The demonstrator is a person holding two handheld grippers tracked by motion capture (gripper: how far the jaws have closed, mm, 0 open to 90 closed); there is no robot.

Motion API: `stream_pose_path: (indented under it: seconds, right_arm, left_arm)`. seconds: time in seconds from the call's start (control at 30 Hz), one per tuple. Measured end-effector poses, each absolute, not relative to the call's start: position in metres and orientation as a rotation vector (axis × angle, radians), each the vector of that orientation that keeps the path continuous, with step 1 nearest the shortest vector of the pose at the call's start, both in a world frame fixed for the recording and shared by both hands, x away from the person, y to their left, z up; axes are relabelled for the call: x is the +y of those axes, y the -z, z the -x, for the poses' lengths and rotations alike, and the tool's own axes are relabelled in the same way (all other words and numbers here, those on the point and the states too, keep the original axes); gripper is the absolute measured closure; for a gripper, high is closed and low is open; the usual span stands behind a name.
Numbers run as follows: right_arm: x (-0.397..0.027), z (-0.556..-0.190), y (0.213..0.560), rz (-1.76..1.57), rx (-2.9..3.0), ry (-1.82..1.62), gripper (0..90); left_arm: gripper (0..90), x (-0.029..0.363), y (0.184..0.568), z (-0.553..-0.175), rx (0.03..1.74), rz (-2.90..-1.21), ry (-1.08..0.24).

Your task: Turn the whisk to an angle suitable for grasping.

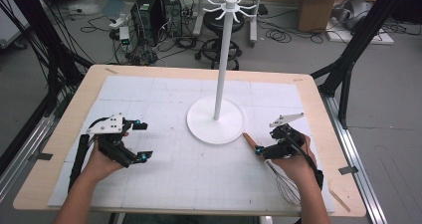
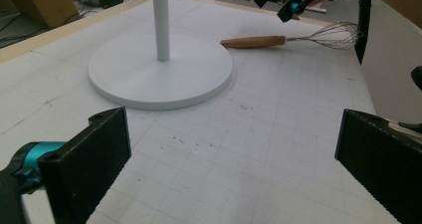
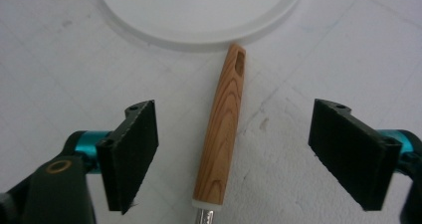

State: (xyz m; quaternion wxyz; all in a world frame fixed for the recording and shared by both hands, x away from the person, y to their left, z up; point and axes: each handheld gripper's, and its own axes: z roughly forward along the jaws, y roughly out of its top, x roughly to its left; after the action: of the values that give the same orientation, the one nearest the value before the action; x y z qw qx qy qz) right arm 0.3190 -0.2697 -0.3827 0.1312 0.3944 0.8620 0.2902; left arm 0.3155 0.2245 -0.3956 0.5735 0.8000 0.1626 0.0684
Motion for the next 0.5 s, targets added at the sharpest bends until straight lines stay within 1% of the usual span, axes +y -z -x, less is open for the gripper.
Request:
stream_pose_path:
  seconds: [0.07,0.1,0.27,0.3,0.37,0.47,0.5]
  right_arm:
    - [-0.268,-0.320,0.386,-1.157,2.515,-0.799,21.1]
    - [-0.267,-0.321,0.389,-1.171,2.536,-0.771,24.8]
    - [-0.266,-0.322,0.396,-1.184,2.565,-0.750,28.0]
    - [-0.266,-0.323,0.399,-1.202,2.587,-0.731,32.0]
    - [-0.266,-0.323,0.401,-1.208,2.592,-0.724,33.1]
    - [-0.264,-0.324,0.405,-1.208,2.629,-0.688,39.6]
    - [-0.264,-0.325,0.406,-1.194,2.631,-0.686,40.5]
  left_arm:
    - [1.6,0.224,0.396,-0.316,0.380,-1.875,-0.160]
    - [1.6,0.224,0.396,-0.316,0.378,-1.881,-0.164]
    - [1.7,0.224,0.396,-0.316,0.380,-1.881,-0.161]
    - [1.7,0.224,0.396,-0.316,0.379,-1.881,-0.161]
    - [1.6,0.224,0.396,-0.316,0.378,-1.879,-0.164]
    - [1.6,0.224,0.396,-0.316,0.381,-1.877,-0.162]
    - [1.7,0.224,0.396,-0.316,0.381,-1.877,-0.162]
